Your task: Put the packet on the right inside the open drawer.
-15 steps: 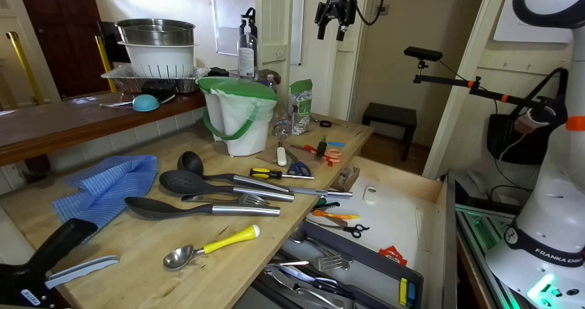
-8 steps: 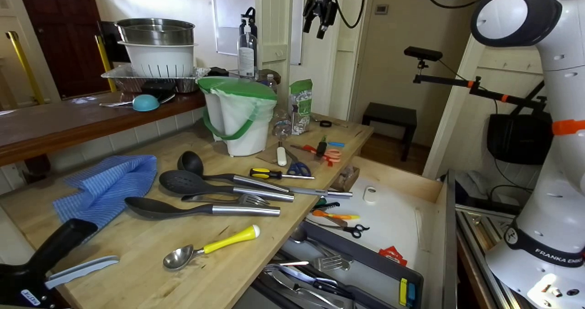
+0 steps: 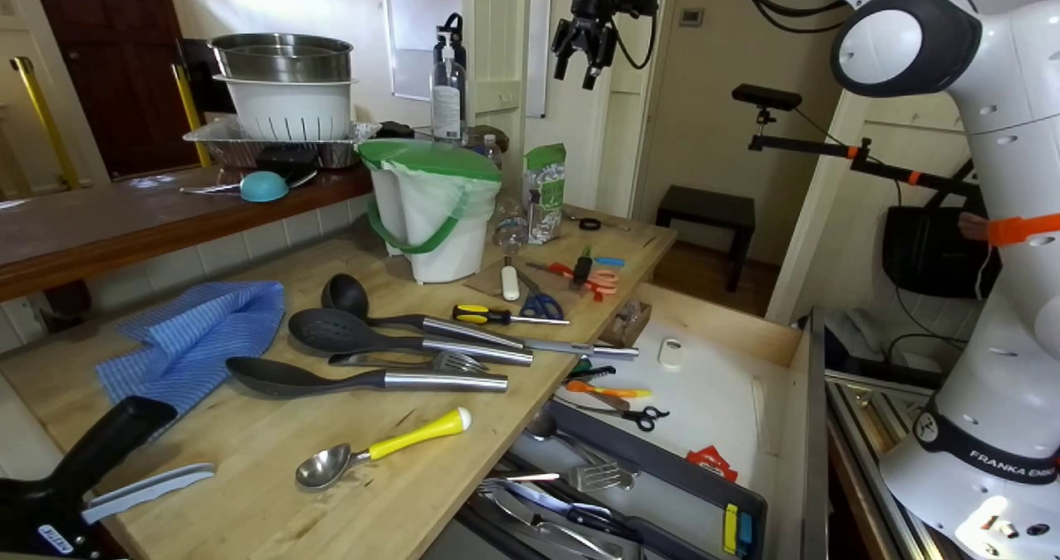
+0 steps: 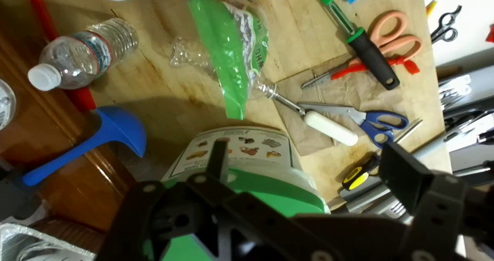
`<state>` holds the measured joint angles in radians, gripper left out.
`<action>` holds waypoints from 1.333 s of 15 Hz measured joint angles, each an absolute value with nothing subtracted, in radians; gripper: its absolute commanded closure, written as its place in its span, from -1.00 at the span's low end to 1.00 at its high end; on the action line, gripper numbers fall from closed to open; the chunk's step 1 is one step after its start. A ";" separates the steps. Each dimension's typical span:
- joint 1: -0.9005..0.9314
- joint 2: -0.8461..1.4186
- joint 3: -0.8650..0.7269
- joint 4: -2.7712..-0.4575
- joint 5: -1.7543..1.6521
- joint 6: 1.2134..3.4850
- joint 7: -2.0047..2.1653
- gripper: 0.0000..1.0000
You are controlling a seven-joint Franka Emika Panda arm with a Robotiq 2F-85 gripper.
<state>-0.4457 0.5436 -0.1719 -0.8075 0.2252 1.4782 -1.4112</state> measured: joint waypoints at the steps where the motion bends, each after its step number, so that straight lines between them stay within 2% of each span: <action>1: -0.468 0.566 -0.164 -0.793 0.222 1.478 -1.429 -1.00; 10: -0.503 0.792 -0.131 -0.632 0.165 1.561 -1.388 -1.00; 20: -0.498 0.846 -0.134 -0.620 0.154 1.568 -1.394 -1.00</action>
<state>-0.4981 0.8459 -0.1336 -0.6202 0.1541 1.5677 -1.3944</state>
